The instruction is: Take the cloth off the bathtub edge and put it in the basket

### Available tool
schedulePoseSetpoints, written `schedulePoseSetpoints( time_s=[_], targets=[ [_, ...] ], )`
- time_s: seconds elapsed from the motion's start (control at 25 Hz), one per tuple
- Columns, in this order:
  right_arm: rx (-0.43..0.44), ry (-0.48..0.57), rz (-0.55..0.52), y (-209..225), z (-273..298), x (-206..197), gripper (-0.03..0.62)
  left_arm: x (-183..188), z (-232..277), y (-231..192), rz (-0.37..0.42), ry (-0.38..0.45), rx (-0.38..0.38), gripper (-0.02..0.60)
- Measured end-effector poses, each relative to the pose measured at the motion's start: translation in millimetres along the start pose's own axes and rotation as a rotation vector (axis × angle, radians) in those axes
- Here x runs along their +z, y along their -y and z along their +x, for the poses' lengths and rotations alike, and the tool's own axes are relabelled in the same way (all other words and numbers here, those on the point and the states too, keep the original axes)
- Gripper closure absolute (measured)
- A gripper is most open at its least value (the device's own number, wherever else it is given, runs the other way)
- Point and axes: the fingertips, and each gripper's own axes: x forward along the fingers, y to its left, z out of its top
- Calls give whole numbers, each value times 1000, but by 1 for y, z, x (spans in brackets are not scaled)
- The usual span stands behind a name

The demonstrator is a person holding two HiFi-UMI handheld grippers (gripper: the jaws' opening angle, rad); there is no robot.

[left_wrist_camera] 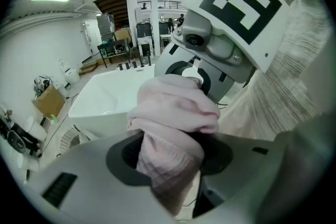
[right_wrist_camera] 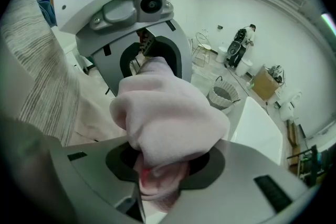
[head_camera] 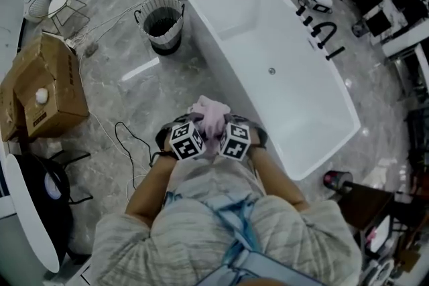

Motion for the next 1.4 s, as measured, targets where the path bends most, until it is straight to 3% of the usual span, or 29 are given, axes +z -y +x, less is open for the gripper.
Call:
schedulePoseSetpoints(
  time_s=[0.28,0.84,1.12,1.4],
  targets=[
    [24,-19,-65,10,21,61,439,-45,-32,-37,-56,19,32,368],
    [42,-18,-118,31,58,182,439,-128,-94,-111,-86,16,53,367],
    [100,-49,-136,40,70,206,439,-147,-102,-129,-138,-5,12,368],
    [160,-48,-158,77,88,221,439,-153,-96,-171,-182,-34,-3,367]
  ],
)
